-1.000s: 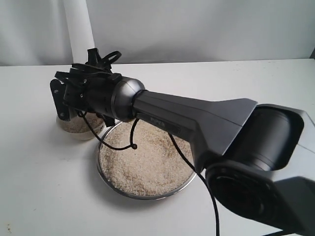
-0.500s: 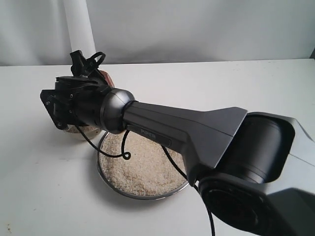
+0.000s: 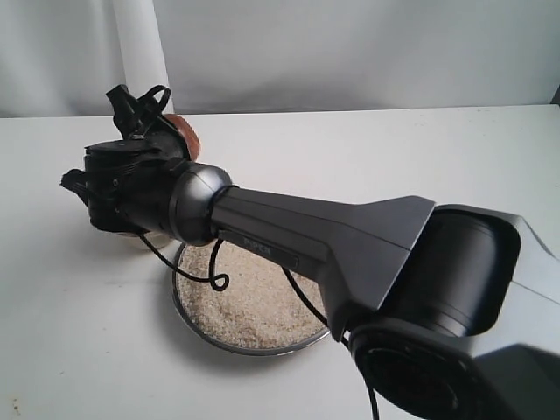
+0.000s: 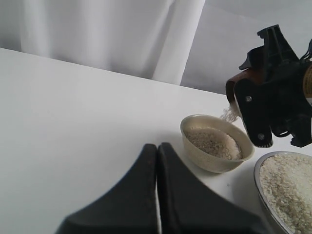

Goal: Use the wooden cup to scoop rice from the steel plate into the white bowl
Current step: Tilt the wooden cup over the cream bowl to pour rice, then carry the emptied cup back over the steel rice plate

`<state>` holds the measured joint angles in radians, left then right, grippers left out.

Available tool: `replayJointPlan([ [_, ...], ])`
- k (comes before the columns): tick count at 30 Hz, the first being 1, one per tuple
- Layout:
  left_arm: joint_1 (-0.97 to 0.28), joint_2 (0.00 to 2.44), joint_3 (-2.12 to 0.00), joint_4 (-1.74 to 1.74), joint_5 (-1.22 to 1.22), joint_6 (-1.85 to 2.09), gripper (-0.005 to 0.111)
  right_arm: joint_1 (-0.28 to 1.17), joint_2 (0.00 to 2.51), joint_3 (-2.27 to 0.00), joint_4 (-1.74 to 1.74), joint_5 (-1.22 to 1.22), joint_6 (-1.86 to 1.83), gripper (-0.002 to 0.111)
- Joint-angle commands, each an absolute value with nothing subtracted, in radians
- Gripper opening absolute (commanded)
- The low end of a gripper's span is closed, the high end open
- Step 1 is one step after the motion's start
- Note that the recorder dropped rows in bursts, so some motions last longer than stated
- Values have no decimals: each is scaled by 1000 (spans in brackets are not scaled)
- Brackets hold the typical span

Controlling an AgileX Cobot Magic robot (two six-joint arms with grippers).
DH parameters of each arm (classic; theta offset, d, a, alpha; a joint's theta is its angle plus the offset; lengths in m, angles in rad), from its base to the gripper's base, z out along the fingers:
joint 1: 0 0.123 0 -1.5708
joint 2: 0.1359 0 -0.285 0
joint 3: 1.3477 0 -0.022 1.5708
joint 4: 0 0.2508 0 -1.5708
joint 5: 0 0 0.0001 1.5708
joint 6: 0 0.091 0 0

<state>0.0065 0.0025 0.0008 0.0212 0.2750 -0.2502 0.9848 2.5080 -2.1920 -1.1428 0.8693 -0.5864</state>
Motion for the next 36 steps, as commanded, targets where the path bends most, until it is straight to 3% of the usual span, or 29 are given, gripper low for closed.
replayJointPlan([
  [1,0,0,0,18,266,-254,0,987,2498,-2199,-1190,875,-655,0],
  [18,0,0,0,18,266,-254,0,1007,2491,-2199,-1302,808,-688,0],
  [28,0,0,0,18,266,-254,0,1000,2372,-2199,-799,881,-674,0],
  [36,0,0,0,18,266,-254,0,998,2328,-2199,-681,929,-522,0],
])
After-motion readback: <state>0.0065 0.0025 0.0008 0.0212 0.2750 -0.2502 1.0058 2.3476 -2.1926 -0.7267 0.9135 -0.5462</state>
